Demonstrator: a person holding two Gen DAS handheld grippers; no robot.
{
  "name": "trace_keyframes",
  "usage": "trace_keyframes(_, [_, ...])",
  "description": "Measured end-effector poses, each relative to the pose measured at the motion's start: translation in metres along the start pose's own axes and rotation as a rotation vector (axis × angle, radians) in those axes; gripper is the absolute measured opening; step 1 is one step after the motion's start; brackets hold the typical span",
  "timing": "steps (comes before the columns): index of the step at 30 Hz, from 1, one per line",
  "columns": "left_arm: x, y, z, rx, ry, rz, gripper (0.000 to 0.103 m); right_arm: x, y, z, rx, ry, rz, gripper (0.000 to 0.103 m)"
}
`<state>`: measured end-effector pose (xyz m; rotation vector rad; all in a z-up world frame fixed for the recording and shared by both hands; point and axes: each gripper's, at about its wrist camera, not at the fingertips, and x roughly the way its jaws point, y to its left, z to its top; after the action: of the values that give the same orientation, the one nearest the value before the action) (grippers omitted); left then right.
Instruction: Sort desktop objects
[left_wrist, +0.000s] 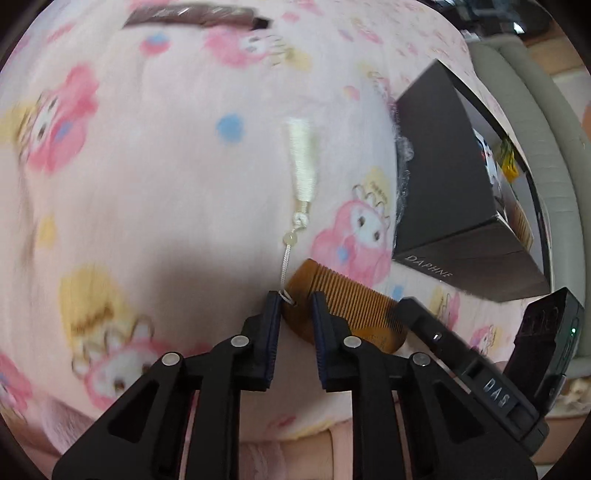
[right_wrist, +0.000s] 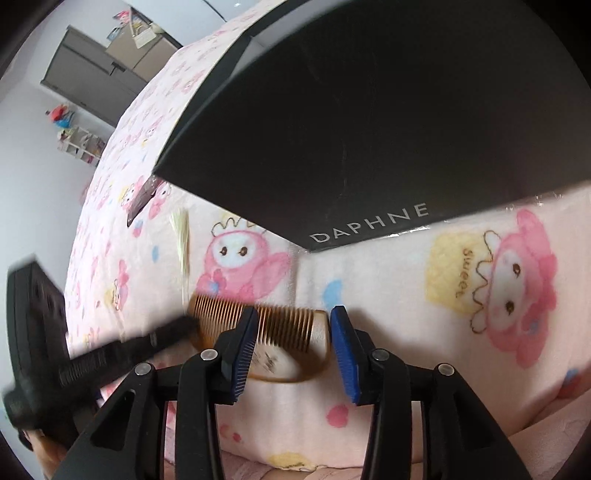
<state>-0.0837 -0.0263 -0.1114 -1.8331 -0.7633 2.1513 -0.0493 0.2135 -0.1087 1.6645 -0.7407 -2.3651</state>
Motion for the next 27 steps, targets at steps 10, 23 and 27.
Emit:
trace_keyframes(10, [0.017, 0.004, 0.014, -0.027, -0.009, 0.036, 0.022, 0.000, -0.024, 0.012, 0.023, 0.071, -0.016, 0.038])
trace_keyframes(23, [0.006, 0.012, 0.006, -0.066, -0.005, -0.017, 0.030, -0.043, -0.033, 0.012, 0.020, -0.075, -0.093, 0.041])
trace_keyframes(27, [0.007, 0.009, 0.005, -0.047, -0.006, -0.010, 0.030, -0.040, -0.034, 0.008, 0.019, -0.035, -0.083, 0.041])
